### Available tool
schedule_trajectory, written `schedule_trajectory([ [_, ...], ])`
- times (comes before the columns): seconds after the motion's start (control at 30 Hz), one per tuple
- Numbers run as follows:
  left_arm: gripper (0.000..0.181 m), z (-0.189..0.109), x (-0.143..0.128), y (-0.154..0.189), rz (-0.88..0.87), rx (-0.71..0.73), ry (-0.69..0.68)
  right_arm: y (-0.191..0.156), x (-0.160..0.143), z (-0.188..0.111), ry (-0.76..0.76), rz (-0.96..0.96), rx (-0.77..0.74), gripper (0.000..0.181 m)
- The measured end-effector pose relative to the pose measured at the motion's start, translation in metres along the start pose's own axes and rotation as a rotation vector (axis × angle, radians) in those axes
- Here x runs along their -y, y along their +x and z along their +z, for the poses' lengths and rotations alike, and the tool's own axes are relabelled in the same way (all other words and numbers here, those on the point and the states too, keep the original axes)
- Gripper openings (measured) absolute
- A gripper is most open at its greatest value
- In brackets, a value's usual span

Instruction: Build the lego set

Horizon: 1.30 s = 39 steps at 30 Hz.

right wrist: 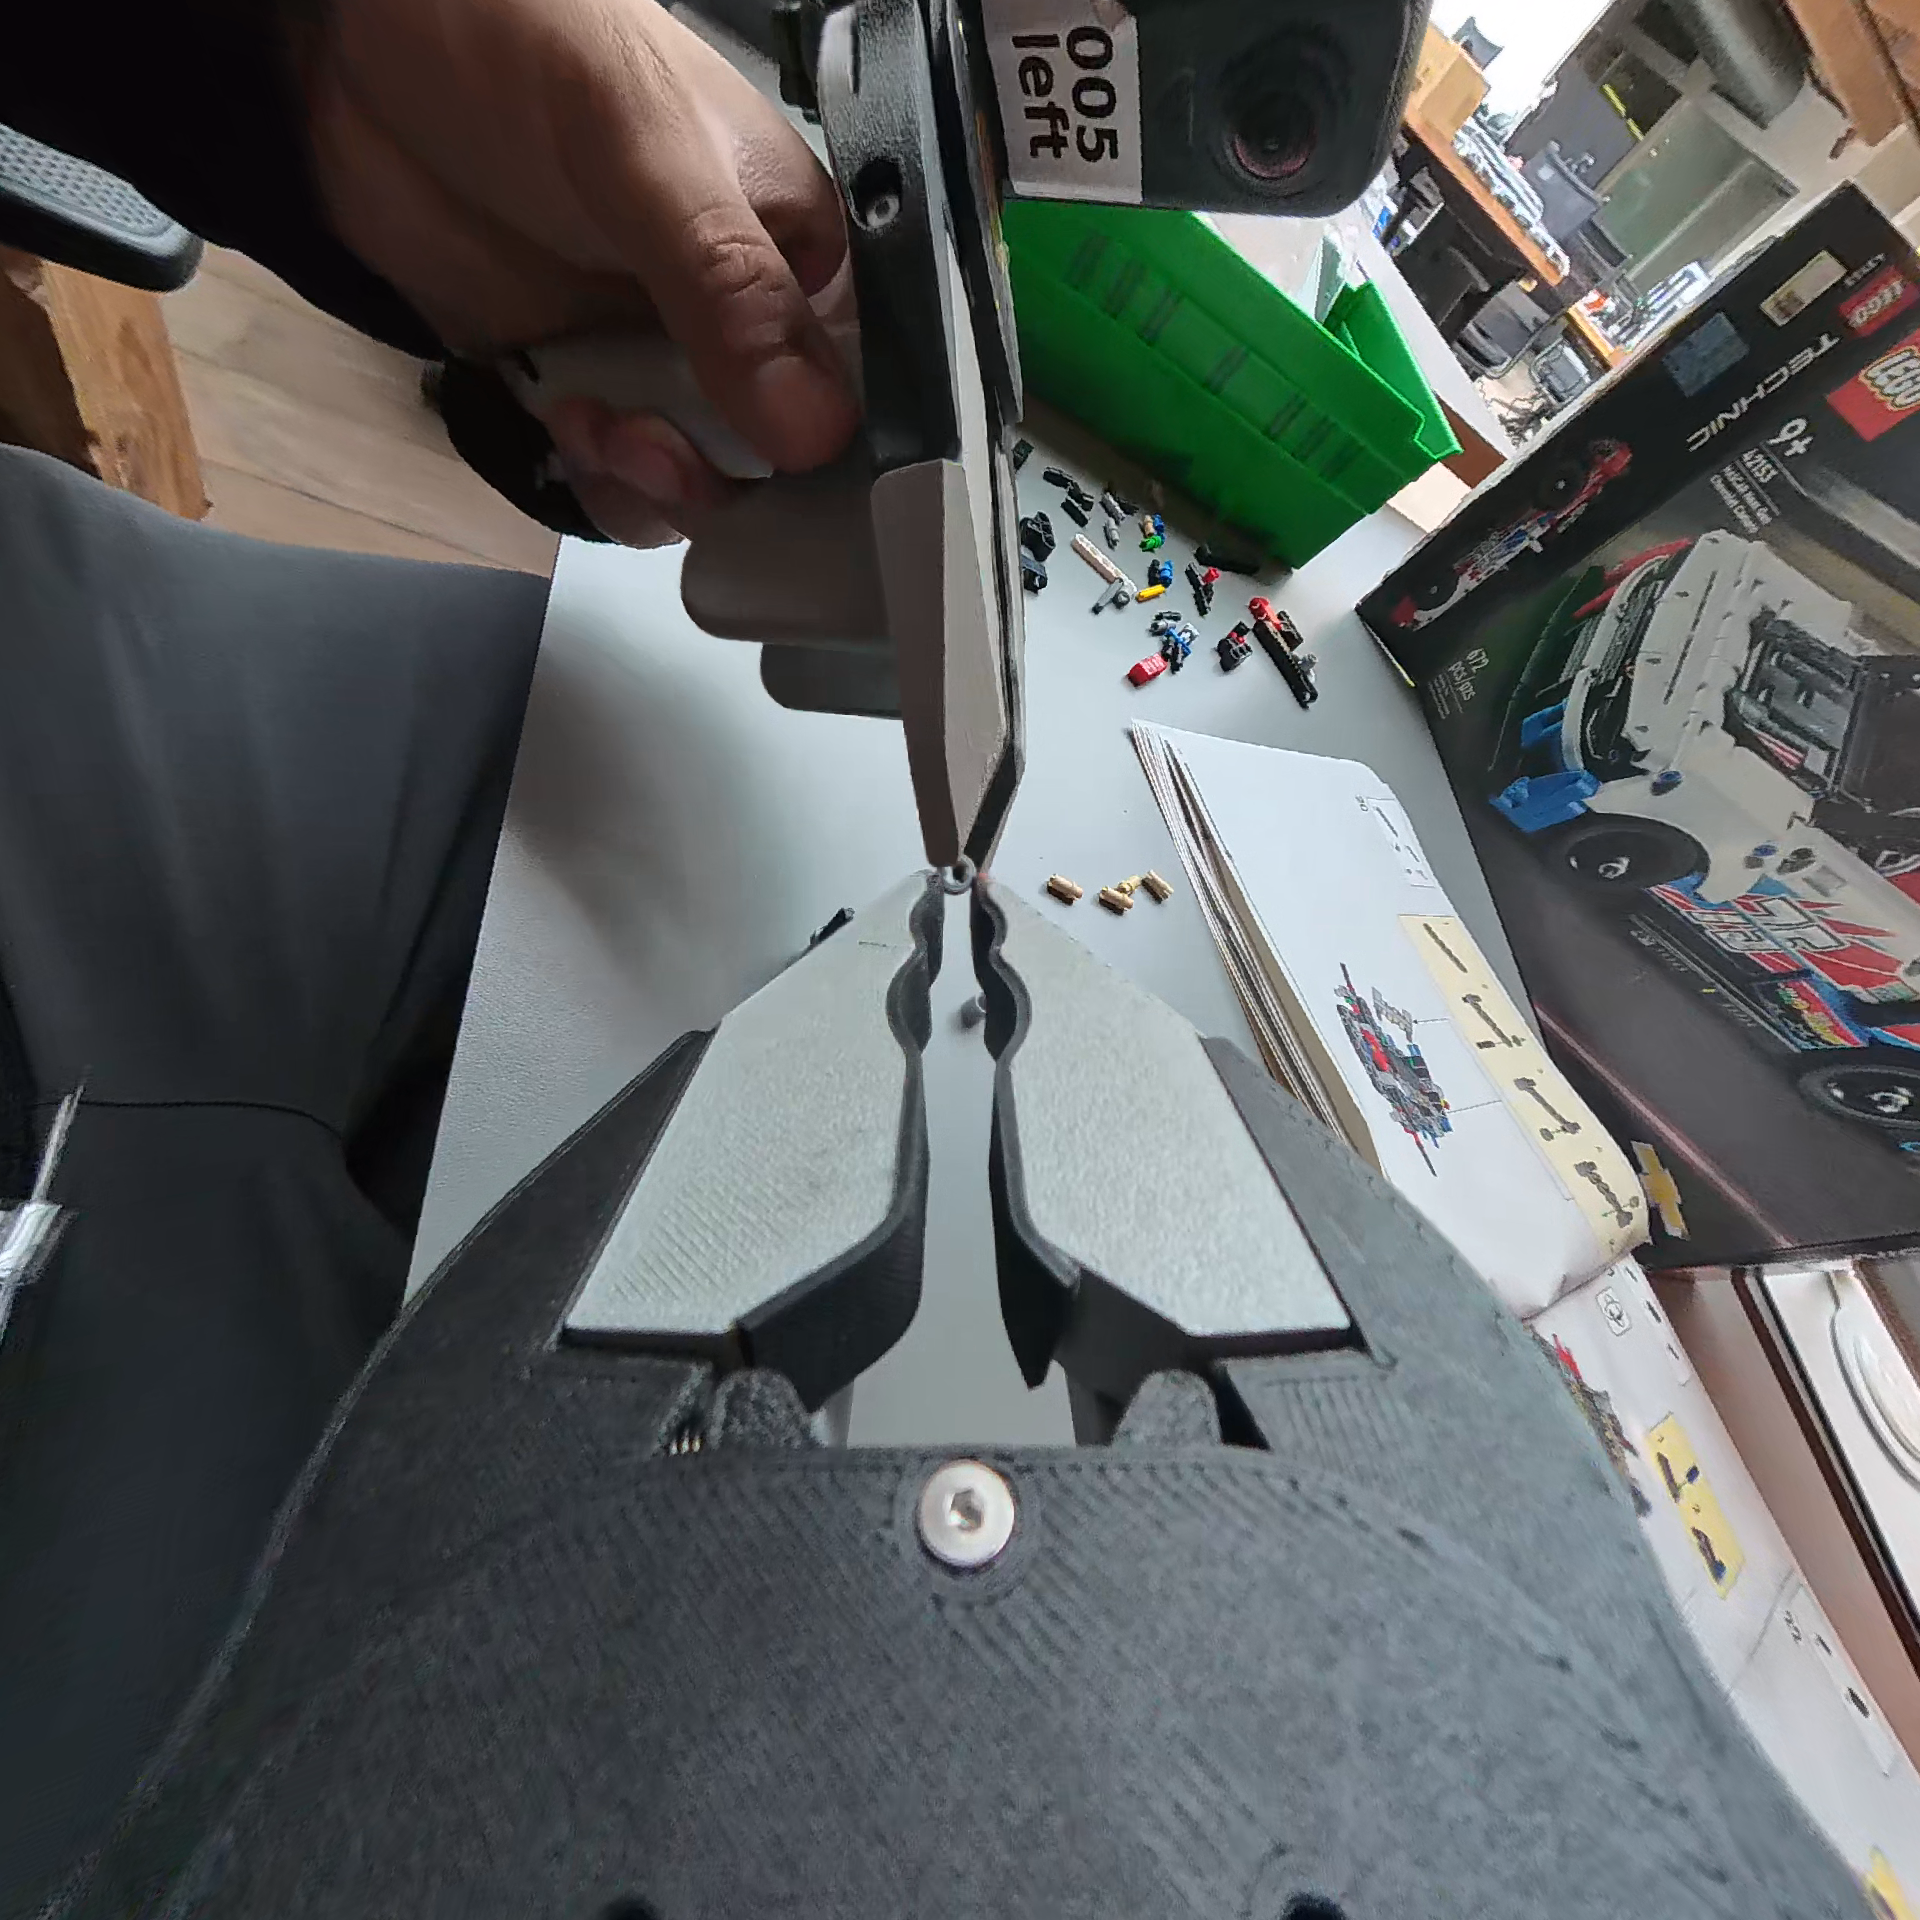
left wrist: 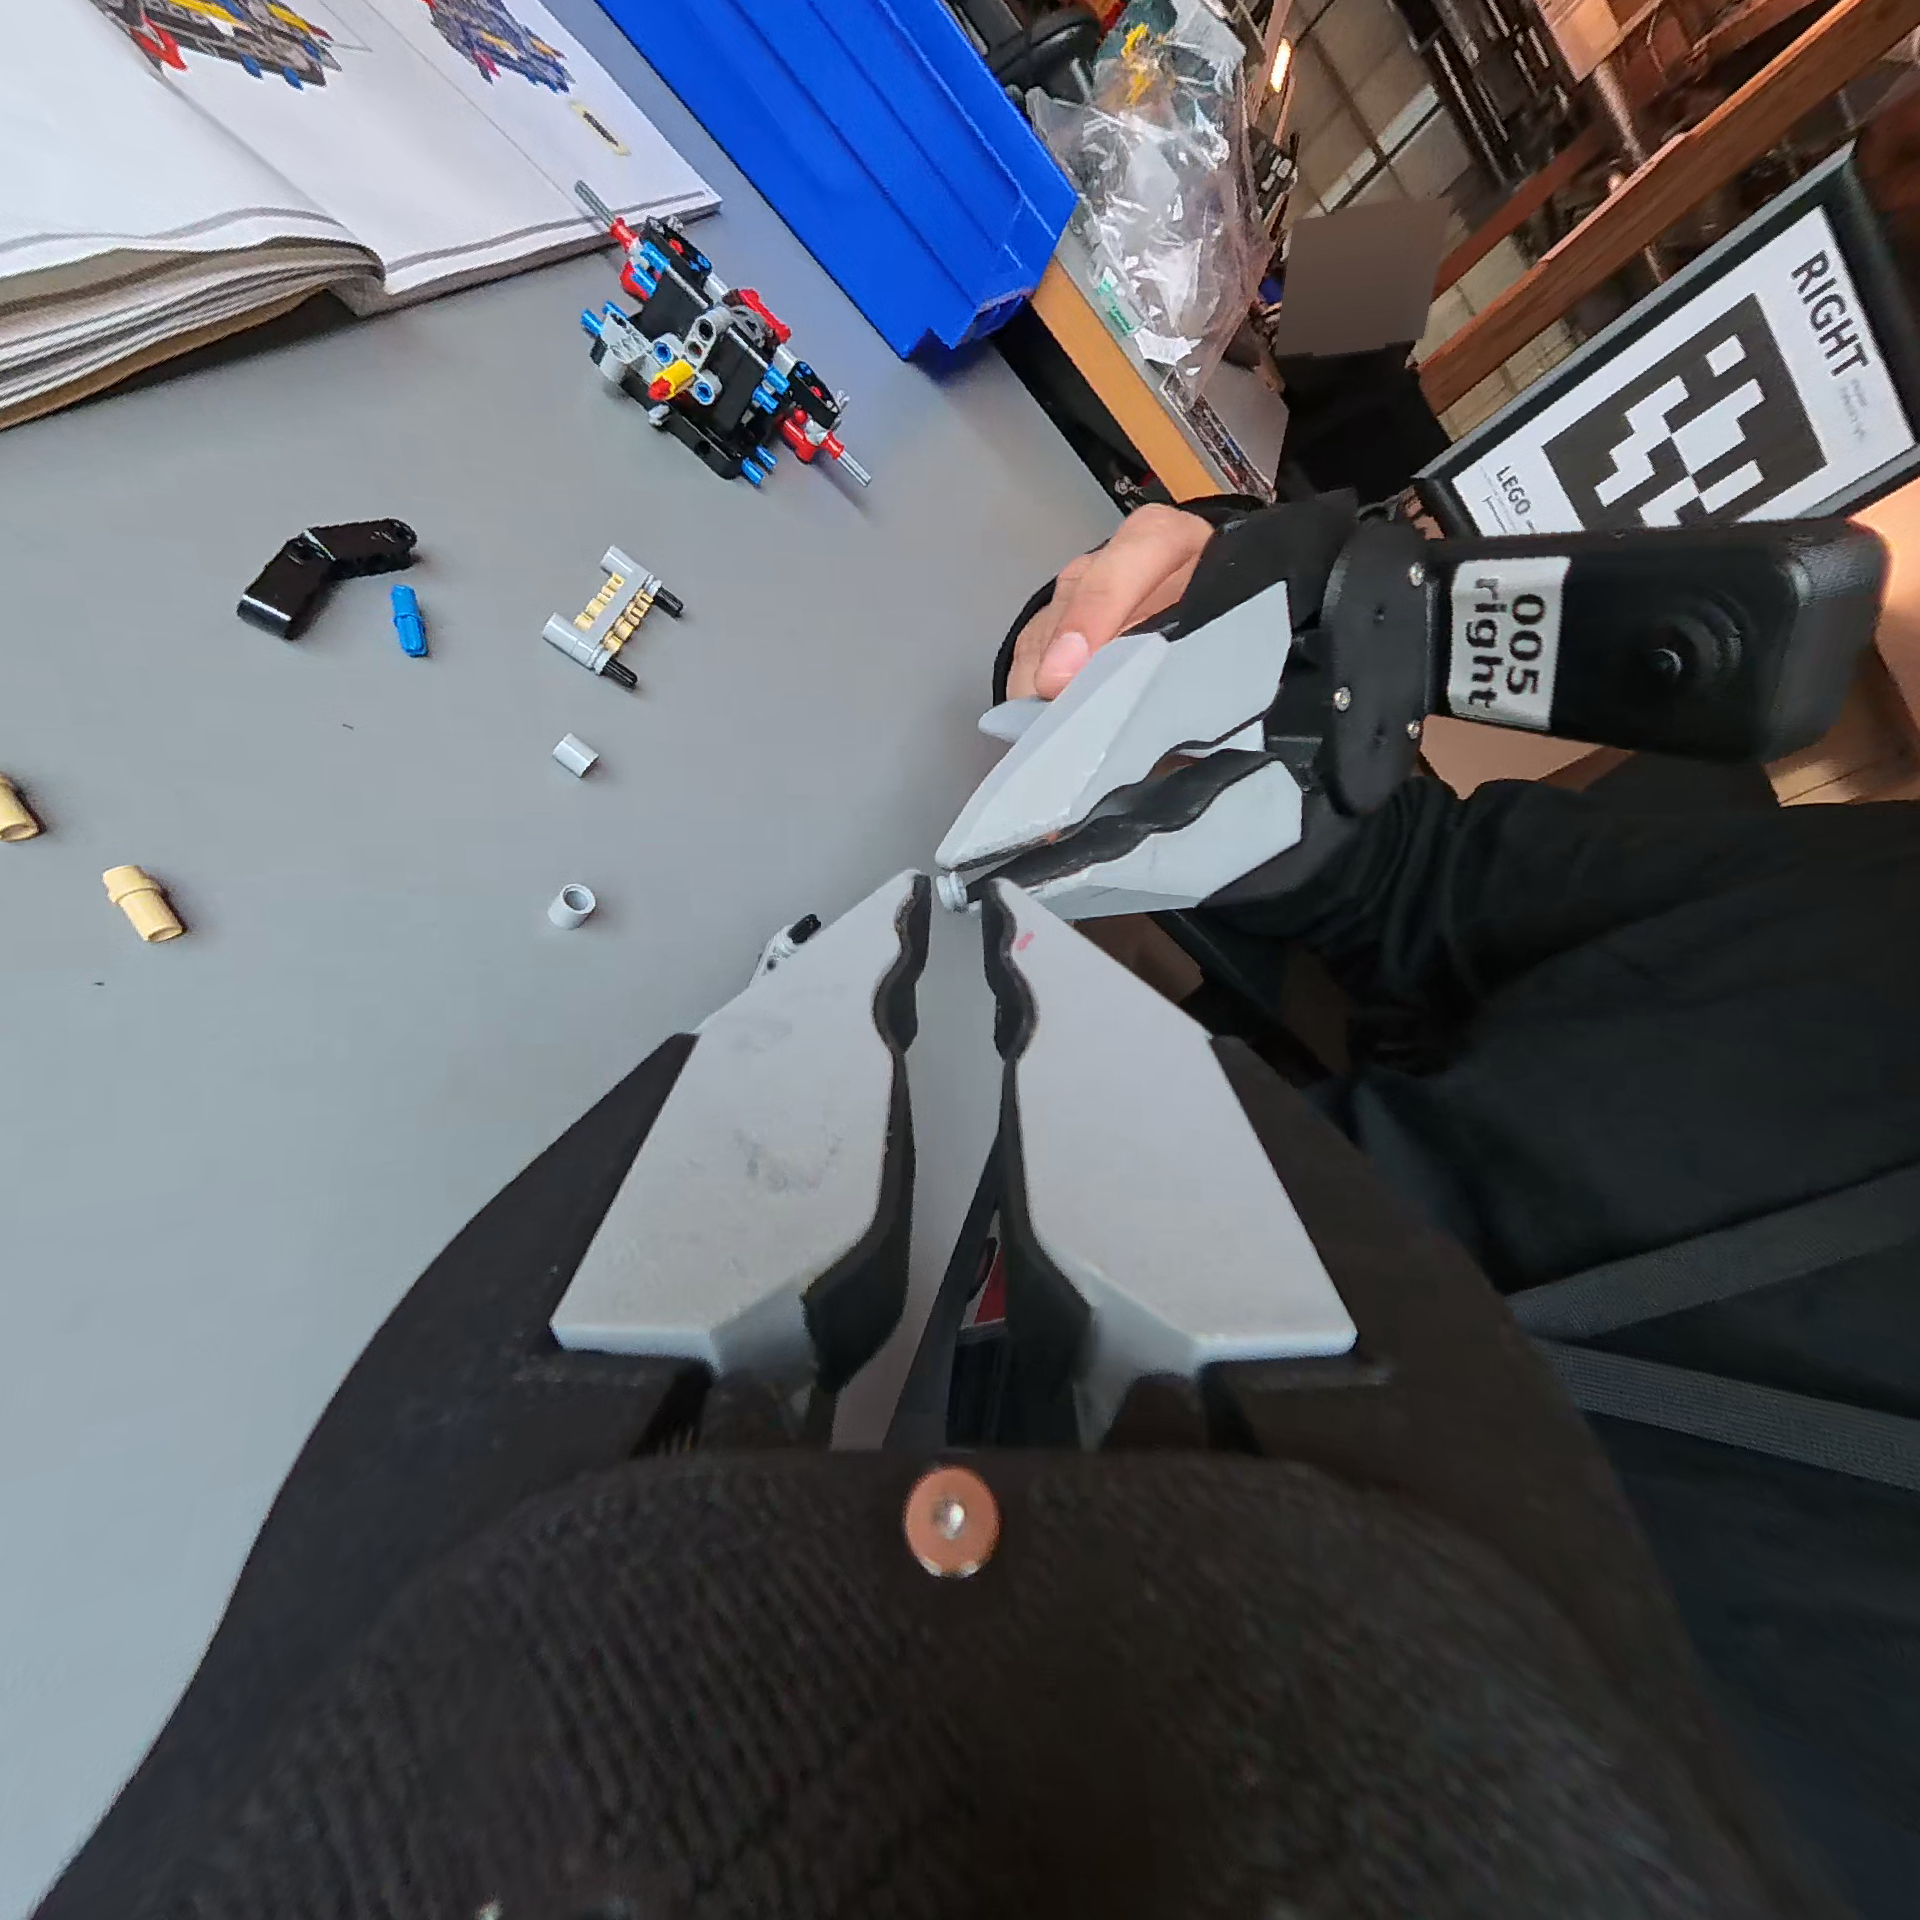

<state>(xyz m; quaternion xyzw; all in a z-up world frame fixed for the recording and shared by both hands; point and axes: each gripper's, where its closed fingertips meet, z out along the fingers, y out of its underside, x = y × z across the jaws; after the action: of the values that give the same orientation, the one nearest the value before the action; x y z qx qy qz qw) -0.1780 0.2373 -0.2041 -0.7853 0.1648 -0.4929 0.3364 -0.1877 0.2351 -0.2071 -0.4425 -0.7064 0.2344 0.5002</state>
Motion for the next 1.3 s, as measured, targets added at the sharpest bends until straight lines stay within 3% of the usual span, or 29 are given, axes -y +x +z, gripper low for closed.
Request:
schedule_trajectory([
  [0.43,0.002,-0.001,-0.001,0.001,-0.071,-0.068,0.005,0.000,0.002,-0.001,-0.001,-0.056,-0.047,0.002],
  [0.97,0.001,-0.003,-0.037,0.021,-0.132,-0.289,-0.244,-0.040,0.010,-0.005,0.014,-0.174,0.157,0.005],
  [1.3,0.001,-0.003,-0.039,0.016,-0.151,-0.266,-0.243,-0.040,0.008,-0.005,0.001,-0.190,0.128,0.002],
])
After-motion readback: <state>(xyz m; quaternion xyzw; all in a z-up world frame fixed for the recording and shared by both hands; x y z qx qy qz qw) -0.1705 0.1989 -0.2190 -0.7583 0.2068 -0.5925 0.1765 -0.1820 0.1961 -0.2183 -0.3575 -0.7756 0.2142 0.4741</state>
